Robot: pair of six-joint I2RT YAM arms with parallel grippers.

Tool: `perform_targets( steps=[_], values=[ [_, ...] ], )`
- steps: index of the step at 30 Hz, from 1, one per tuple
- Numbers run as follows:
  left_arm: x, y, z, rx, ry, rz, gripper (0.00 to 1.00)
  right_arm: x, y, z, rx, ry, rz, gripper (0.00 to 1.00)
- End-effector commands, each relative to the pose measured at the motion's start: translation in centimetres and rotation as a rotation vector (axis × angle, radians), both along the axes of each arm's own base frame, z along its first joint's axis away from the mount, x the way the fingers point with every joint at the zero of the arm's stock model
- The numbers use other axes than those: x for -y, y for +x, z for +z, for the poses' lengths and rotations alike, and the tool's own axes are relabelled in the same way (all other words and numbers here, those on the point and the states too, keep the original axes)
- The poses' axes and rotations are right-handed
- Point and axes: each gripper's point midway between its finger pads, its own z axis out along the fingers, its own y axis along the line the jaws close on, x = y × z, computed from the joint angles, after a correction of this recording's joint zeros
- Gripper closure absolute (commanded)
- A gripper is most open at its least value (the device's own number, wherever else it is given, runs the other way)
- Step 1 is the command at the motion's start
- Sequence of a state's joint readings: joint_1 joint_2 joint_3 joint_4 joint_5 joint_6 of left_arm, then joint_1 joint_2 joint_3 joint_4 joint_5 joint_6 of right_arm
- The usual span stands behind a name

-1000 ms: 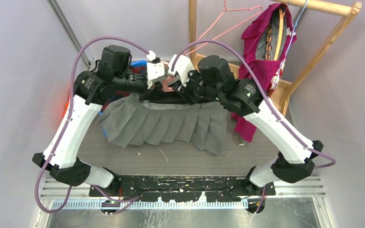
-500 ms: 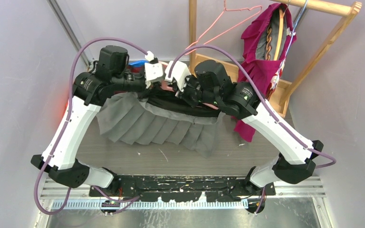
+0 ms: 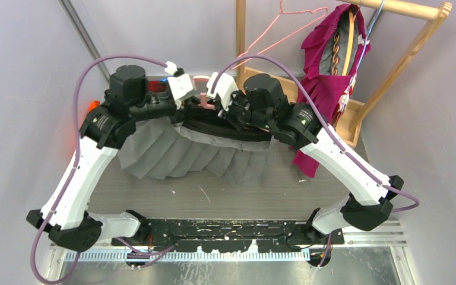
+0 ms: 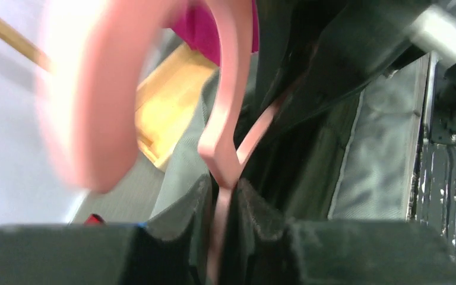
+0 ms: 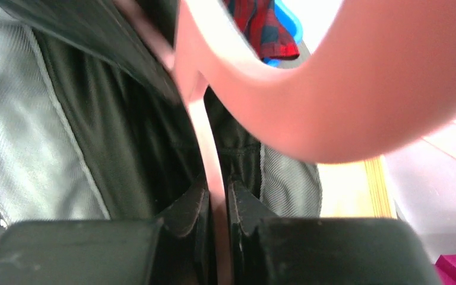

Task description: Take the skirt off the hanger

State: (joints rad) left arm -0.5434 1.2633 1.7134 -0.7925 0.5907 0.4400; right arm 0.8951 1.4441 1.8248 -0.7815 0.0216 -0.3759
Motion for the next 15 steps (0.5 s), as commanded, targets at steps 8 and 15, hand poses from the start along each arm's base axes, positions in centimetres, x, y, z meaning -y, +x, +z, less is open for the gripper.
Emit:
perform_targets(
  steps=[8,15],
  values=[
    [-1.1,-7.2,12.2,0.198,-0.325,-0.094,0.51,3.3,7.0,0.3,0.056,0.044,-0.338,0.99],
    [-1.0,-2.1,8.0,0.188,-0.225,0.066,0.51,3.1,6.5,1.1,0.046,0.07,-0.314,0.99]
  ],
)
